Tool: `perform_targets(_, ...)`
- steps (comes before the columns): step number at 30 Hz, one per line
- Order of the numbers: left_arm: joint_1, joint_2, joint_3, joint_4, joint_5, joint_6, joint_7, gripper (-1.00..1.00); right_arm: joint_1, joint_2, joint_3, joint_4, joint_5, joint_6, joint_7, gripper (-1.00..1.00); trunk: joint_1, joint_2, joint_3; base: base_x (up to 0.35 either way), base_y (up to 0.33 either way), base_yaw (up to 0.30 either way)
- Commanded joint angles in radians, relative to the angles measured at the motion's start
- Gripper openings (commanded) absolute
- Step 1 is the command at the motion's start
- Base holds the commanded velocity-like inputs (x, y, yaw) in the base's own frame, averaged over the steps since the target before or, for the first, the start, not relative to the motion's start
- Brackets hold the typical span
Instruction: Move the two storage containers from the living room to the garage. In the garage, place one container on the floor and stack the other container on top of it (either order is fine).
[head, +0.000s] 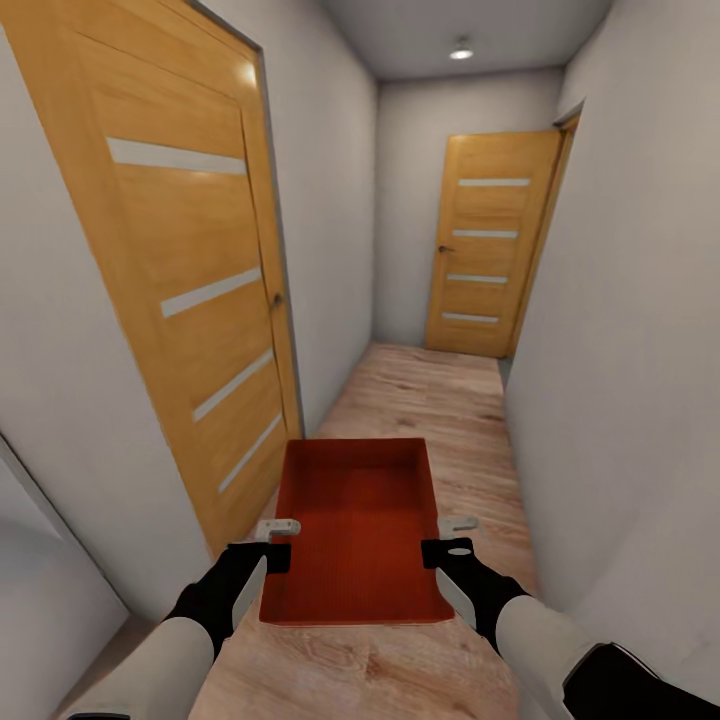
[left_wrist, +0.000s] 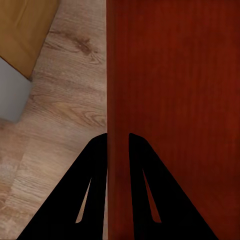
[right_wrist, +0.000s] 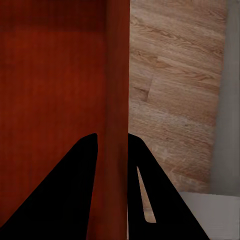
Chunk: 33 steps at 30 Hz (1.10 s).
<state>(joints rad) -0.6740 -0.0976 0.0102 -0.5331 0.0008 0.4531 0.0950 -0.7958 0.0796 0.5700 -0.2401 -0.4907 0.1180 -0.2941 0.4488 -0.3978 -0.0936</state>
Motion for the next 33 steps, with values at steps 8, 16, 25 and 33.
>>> perform_targets(8,-0.001,-0.001,0.005,-0.004,-0.033,-0.056,0.009,-1.00,0.000,0.000,0.011,0.000,-0.025,0.006,-0.007,-1.00,0.001,-0.002,-0.002,0.322,0.000,0.000)
perform_targets(16,-0.001,-0.001,0.005,-0.004,-0.033,-0.056,0.009,-1.00,0.000,0.000,0.011,0.000,-0.025,0.006,-0.007,-1.00,0.001,-0.002,-0.002,0.322,0.000,0.000)
perform_targets(25,-0.001,-0.001,0.005,-0.004,-0.033,-0.056,0.009,-1.00,0.000,0.000,0.011,0.001,-0.025,0.006,-0.007,-1.00,0.001,-0.002,-0.002,0.322,0.000,0.000)
perform_targets(33,-0.001,-0.001,0.005,-0.004,-0.033,-0.056,0.009,-1.00,0.000,0.000,0.011,0.000,-0.025,0.006,-0.007,-1.00,0.001,-0.002,-0.002,0.322,0.000,0.000)
